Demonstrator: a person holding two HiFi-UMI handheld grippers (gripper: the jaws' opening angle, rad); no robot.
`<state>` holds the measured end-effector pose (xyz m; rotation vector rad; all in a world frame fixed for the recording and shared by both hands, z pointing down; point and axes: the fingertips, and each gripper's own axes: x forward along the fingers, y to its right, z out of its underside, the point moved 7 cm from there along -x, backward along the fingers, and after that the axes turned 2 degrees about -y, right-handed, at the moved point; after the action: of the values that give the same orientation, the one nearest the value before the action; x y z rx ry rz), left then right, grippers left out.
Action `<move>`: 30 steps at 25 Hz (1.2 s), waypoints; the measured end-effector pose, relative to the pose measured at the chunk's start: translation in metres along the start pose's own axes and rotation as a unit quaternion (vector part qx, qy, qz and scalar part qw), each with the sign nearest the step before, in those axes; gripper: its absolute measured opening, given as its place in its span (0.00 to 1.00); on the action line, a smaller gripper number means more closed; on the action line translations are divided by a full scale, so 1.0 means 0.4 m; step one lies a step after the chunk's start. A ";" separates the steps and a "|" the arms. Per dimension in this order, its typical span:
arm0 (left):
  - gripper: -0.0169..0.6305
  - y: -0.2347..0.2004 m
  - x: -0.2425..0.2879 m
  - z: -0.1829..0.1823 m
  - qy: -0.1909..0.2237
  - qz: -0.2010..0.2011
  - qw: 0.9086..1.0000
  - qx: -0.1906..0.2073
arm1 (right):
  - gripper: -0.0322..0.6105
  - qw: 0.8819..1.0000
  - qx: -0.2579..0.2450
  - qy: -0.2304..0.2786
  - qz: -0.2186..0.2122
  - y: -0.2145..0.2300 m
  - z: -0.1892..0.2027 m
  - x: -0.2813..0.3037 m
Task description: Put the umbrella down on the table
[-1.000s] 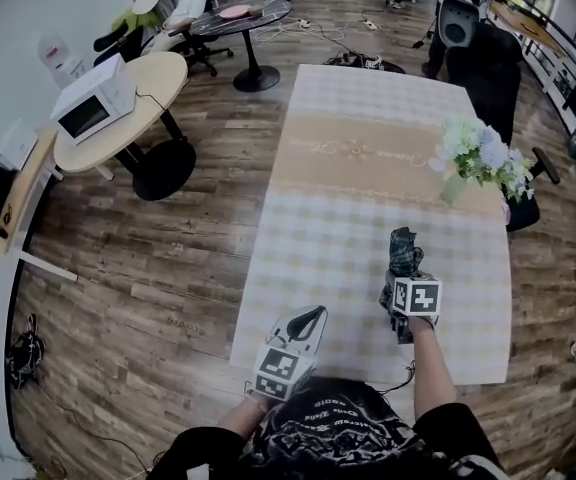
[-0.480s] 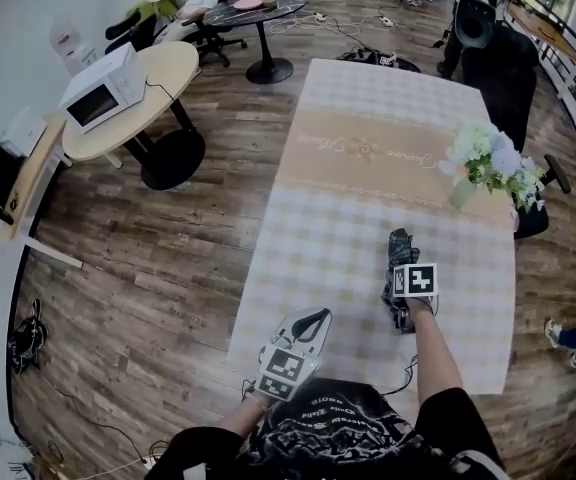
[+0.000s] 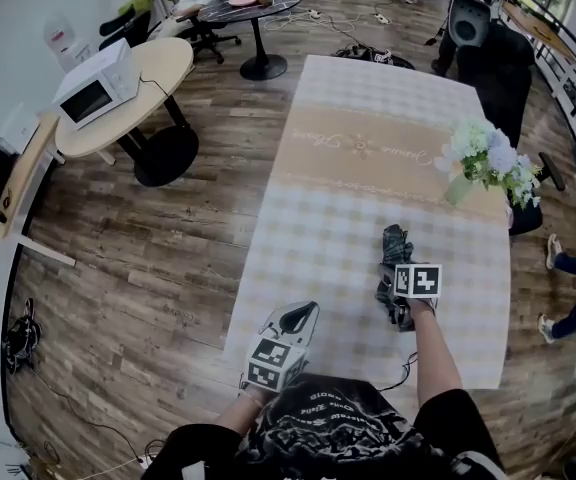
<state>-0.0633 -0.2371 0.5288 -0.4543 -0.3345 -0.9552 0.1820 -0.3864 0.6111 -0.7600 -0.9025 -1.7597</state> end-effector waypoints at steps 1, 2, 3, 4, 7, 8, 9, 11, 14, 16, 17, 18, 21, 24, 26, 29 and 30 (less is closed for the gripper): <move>0.05 -0.003 -0.002 0.001 0.001 -0.001 1.000 -0.001 | 0.60 1.000 -0.004 0.009 -0.002 -0.006 -0.005 -0.012; 0.05 -0.003 -0.003 0.002 0.001 0.000 1.000 -0.004 | 0.61 1.000 -0.007 0.018 -0.001 -0.011 -0.009 -0.026; 0.05 -0.001 -0.003 0.001 0.001 0.003 1.000 -0.007 | 0.61 1.000 -0.009 0.028 0.001 -0.014 -0.012 -0.043; 0.05 0.002 -0.002 -0.002 0.001 0.009 1.000 -0.010 | 0.61 0.999 -0.011 0.039 0.001 -0.017 -0.015 -0.062; 0.05 0.001 -0.004 -0.009 0.009 0.018 1.000 -0.019 | 0.61 0.996 -0.021 0.088 -0.018 -0.043 -0.023 -0.118; 0.05 -0.001 -0.004 -0.010 0.014 0.019 0.999 -0.022 | 0.61 0.994 -0.026 0.104 -0.027 -0.052 -0.024 -0.136; 0.05 -0.002 -0.006 -0.012 0.018 0.019 0.999 -0.023 | 0.61 0.992 -0.032 0.119 -0.033 -0.060 -0.024 -0.156; 0.05 -0.004 -0.011 -0.018 0.025 0.021 0.999 -0.023 | 0.61 0.988 -0.038 0.144 -0.037 -0.075 -0.020 -0.200; 0.05 -0.005 -0.023 -0.031 0.035 0.028 0.999 -0.021 | 0.61 0.982 -0.043 0.179 -0.033 -0.101 -0.005 -0.269; 0.05 -0.003 -0.029 -0.039 0.042 0.030 0.999 -0.017 | 0.60 0.976 -0.054 0.210 -0.019 -0.121 0.012 -0.318; 0.05 -0.001 -0.032 -0.042 0.046 0.030 0.998 -0.014 | 0.59 0.972 -0.064 0.227 -0.007 -0.133 0.023 -0.343; 0.05 0.003 -0.034 -0.045 0.050 0.030 0.998 -0.010 | 0.57 0.967 -0.073 0.243 0.005 -0.146 0.039 -0.367; 0.05 0.013 -0.042 -0.048 0.060 0.034 0.998 0.002 | 0.56 0.956 -0.079 0.280 0.025 -0.187 0.099 -0.422; 0.05 0.017 -0.055 -0.046 0.067 0.039 0.997 0.008 | 0.55 0.949 -0.063 0.306 0.038 -0.213 0.160 -0.454; 0.05 0.026 -0.065 -0.043 0.068 0.045 0.997 0.013 | 0.55 0.945 -0.055 0.319 0.047 -0.229 0.206 -0.466; 0.05 0.050 -0.081 -0.029 0.067 0.059 0.996 0.023 | 0.54 0.944 -0.038 0.322 0.057 -0.247 0.283 -0.471; 0.05 0.058 -0.085 -0.022 0.065 0.064 0.995 0.026 | 0.54 0.946 -0.029 0.319 0.058 -0.249 0.306 -0.470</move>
<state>-0.0615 -0.2062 0.5005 -0.3597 -0.2083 -0.8448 0.1605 -0.1692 0.4990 -0.2324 -0.3595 -1.7671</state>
